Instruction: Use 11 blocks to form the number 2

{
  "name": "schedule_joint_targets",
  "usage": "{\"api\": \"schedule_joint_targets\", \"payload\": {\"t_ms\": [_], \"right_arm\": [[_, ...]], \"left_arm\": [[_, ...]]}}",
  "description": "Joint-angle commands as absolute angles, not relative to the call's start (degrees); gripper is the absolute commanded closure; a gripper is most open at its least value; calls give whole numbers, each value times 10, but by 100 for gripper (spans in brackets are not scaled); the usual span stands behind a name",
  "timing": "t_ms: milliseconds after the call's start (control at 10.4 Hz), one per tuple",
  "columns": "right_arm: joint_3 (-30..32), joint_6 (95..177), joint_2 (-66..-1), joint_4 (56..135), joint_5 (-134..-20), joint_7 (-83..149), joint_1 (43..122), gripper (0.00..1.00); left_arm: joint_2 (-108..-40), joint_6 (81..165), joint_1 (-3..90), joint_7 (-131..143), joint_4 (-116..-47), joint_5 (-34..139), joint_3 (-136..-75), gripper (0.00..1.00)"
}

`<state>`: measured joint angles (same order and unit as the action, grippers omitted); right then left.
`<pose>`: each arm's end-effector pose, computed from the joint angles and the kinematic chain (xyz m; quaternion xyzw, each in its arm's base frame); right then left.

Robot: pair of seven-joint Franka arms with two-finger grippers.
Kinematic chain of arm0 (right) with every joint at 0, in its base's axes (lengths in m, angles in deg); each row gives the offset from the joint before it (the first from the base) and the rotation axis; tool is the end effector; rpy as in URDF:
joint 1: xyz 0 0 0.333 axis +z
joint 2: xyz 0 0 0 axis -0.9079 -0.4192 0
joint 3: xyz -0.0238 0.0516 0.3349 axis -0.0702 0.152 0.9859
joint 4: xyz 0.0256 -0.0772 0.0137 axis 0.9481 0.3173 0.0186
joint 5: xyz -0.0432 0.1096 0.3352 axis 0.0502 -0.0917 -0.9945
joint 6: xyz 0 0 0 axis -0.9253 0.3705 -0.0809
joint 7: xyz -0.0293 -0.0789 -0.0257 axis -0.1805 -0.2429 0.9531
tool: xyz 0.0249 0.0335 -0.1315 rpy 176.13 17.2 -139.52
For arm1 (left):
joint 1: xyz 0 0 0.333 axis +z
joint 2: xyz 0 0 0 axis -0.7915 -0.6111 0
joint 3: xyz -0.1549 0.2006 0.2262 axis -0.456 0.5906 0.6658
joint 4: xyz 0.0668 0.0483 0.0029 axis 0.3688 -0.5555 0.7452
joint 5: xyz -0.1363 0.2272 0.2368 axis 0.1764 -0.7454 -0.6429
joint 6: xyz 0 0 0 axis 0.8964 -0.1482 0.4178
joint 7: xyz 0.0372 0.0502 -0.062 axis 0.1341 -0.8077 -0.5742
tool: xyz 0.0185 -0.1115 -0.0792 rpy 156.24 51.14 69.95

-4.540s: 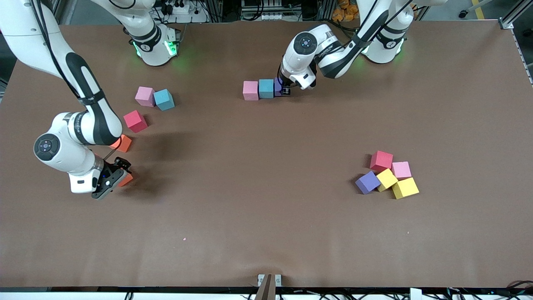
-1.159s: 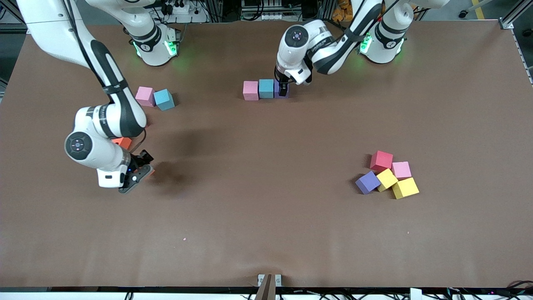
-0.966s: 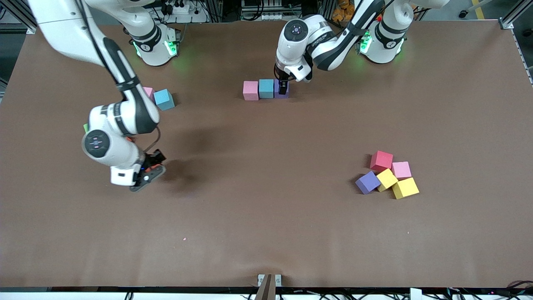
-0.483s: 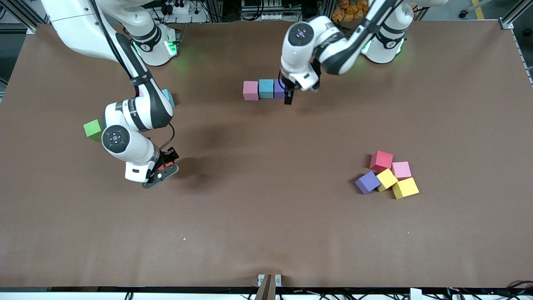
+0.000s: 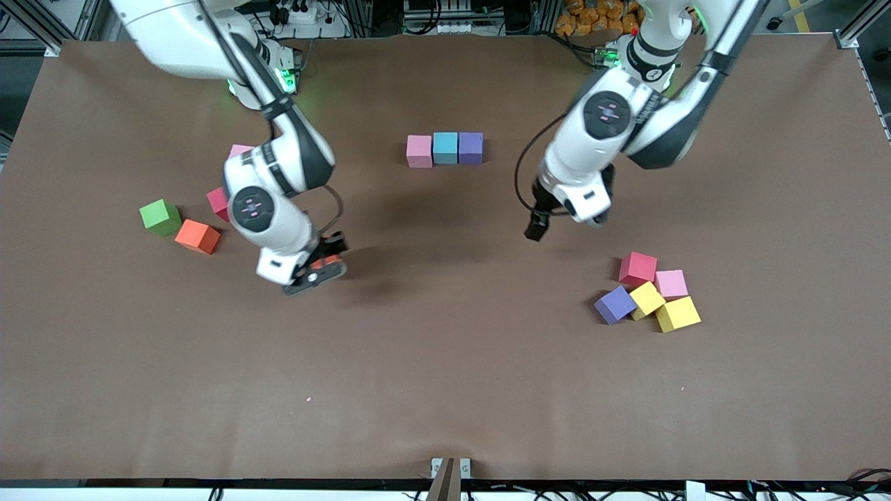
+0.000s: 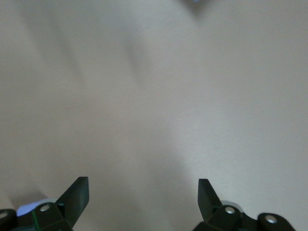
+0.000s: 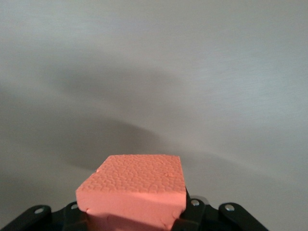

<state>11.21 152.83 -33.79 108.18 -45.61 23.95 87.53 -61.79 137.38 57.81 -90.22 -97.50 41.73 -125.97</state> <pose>0.5260 0.2718 0.2751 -0.9840 -0.1676 0.0467 0.0389 0.4859 -0.2985 0.3813 0.8184 0.5697 -0.0394 0.0636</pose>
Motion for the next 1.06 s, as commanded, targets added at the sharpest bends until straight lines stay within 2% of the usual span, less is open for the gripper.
{"api": "schedule_joint_targets", "payload": {"t_ms": [0,290,483,773,966], "right_arm": [[110,1533,-325,1088,-482,118,939,68],[111,1564,-336,1082,-500,-20,1027,69],[110,1578,-379,1040,-511,-98,1081,69],[111,1616,-400,1034,-511,-166,1140,69],[110,1617,-421,1017,-511,-180,1163,69]], "left_arm": [[-650,1359,615,-761,-932,407,-1268,0],[-706,1357,628,-660,-877,403,-1251,0],[-731,1340,625,-603,-848,322,-1242,0],[-784,1303,616,-457,-781,240,-1242,0],[-791,1302,620,-341,-767,236,-1242,0]]}}
